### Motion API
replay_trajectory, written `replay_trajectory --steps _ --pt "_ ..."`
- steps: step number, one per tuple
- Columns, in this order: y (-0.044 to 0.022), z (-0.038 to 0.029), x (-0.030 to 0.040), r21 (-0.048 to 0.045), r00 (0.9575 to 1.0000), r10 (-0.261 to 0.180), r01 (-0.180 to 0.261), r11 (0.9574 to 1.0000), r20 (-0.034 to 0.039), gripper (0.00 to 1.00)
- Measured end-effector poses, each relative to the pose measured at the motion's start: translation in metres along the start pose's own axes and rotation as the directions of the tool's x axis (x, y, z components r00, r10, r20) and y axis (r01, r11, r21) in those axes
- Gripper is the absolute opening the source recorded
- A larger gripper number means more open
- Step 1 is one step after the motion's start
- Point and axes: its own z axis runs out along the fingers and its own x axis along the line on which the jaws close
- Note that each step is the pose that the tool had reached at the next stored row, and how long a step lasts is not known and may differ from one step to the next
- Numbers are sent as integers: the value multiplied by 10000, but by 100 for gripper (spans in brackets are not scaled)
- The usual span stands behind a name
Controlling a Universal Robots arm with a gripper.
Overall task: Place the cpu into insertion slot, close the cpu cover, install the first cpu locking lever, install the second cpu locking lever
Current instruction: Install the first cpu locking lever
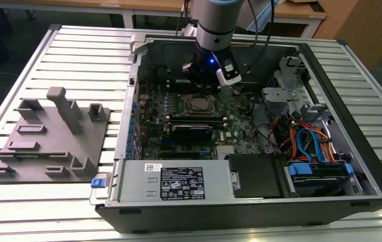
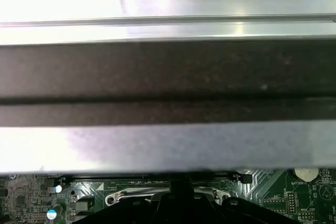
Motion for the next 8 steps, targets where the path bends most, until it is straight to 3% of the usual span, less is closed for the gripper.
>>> replay_trajectory --steps 8 --pt "21 3 -29 -3 10000 0 0 10000 1 11"
